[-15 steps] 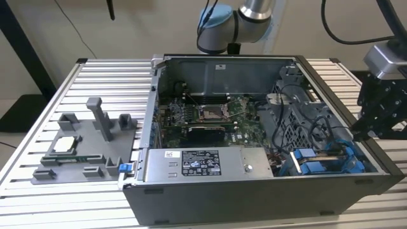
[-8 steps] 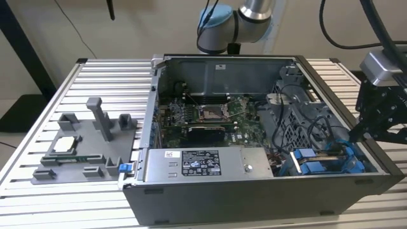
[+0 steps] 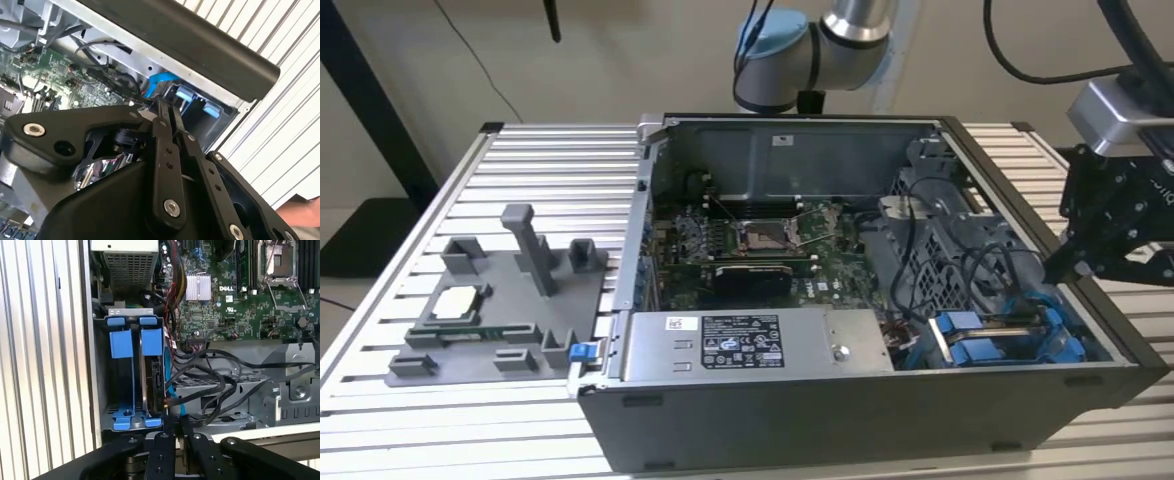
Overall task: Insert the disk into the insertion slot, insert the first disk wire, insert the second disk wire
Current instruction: 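Insert the first disk wire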
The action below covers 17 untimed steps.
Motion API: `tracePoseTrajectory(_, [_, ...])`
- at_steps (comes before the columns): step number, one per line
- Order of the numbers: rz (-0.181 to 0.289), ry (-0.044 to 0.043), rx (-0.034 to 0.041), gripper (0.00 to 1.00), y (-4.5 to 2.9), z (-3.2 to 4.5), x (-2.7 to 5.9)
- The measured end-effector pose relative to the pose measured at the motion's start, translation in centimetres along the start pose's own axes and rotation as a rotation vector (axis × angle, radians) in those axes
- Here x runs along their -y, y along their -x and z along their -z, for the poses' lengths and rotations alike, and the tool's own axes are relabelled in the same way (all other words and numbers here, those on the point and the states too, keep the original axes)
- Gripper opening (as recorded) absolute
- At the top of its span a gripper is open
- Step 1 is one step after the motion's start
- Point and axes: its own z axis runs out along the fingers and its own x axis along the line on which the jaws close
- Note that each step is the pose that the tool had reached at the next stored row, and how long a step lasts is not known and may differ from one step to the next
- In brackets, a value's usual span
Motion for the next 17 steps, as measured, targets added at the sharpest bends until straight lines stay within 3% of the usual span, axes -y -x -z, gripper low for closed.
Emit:
tracePoseTrajectory(5, [-0.003,0.0000,0.0117,0.00,0.08,0.80,-1.48])
tracePoseTrajectory(12, [-0.003,-0.0010,0.0104,0.00,-0.03,0.61,-4.56])
tracePoseTrajectory(17, [0.006,-0.0056,0.0034,0.00,-0.13,0.39,-5.25])
